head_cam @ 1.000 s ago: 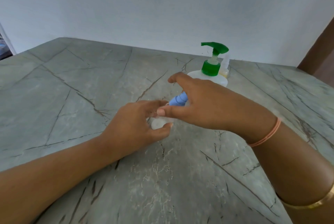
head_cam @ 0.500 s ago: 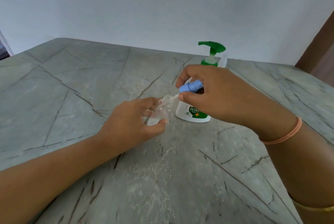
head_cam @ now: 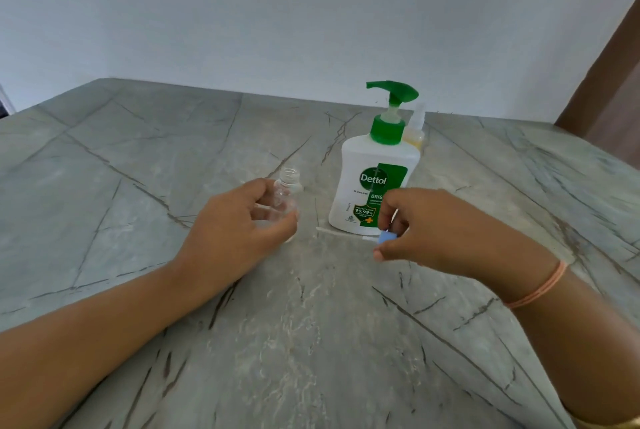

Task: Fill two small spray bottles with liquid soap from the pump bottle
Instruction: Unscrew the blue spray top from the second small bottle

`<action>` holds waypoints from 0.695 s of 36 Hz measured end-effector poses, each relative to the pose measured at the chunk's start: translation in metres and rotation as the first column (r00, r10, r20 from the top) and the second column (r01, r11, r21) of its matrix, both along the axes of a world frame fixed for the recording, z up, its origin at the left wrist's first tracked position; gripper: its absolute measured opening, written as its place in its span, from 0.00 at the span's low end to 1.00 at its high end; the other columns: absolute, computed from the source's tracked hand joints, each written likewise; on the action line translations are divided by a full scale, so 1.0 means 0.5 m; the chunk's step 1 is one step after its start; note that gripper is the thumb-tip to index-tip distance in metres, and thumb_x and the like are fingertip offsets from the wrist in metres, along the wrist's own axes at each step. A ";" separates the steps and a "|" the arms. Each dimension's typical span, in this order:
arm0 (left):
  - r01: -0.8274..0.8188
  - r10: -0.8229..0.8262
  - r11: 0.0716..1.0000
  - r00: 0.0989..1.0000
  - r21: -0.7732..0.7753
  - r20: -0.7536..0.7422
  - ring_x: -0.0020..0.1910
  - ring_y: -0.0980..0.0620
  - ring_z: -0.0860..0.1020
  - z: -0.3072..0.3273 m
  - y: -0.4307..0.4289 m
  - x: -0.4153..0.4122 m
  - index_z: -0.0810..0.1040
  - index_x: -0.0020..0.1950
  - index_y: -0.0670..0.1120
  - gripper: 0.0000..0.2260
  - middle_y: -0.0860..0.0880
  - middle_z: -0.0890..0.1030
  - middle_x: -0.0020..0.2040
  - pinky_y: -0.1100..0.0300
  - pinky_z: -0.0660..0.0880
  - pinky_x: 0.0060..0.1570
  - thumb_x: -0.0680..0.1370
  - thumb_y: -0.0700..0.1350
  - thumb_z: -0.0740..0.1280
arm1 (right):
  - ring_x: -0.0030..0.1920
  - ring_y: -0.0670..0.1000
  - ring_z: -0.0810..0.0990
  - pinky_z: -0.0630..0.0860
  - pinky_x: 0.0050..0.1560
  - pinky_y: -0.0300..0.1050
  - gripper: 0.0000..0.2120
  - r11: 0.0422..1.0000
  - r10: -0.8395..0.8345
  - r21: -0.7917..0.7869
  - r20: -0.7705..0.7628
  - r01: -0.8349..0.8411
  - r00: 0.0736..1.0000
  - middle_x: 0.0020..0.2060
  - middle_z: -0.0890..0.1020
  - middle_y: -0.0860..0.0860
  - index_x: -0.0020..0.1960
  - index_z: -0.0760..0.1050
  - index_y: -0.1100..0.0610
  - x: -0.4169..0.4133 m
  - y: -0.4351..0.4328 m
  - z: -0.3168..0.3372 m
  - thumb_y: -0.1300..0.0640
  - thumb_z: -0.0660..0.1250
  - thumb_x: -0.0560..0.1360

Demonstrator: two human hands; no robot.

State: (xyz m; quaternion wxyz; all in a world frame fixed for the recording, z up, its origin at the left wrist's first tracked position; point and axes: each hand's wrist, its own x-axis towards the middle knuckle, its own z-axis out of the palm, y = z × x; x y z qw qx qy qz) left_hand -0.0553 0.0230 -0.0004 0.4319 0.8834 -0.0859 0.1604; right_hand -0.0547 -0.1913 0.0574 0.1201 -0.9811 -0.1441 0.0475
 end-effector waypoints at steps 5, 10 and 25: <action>0.012 -0.012 0.999 1.000 0.032 0.005 0.45 0.70 0.77 0.001 -0.002 -0.001 0.76 0.51 0.59 0.09 0.64 0.80 0.43 0.74 0.70 0.40 0.71 0.54 0.70 | 0.45 0.47 0.73 0.69 0.41 0.39 0.13 1.000 -0.004 -0.005 0.027 0.004 1.000 0.47 0.76 0.47 0.52 0.73 0.52 0.006 0.003 -0.030 0.51 0.71 0.70; 0.021 -0.022 0.998 1.000 0.058 0.007 0.44 0.65 0.79 0.001 -0.005 -0.005 0.77 0.52 0.57 0.11 0.63 0.80 0.44 0.72 0.72 0.42 0.71 0.55 0.68 | 0.45 0.47 0.71 0.63 0.36 0.36 0.11 0.999 -0.010 -0.048 0.103 0.015 0.995 0.48 0.77 0.50 0.54 0.73 0.56 0.009 0.002 -0.044 0.53 0.67 0.74; 0.029 -0.031 0.996 0.999 0.087 0.027 0.46 0.67 0.78 -0.006 -0.003 -0.002 0.76 0.55 0.57 0.19 0.62 0.80 0.46 0.68 0.74 0.46 0.67 0.62 0.65 | 0.43 0.46 0.70 0.62 0.37 0.37 0.11 0.991 -0.054 -0.108 0.226 0.080 0.973 0.50 0.77 0.50 0.55 0.71 0.56 0.009 0.000 -0.054 0.52 0.62 0.77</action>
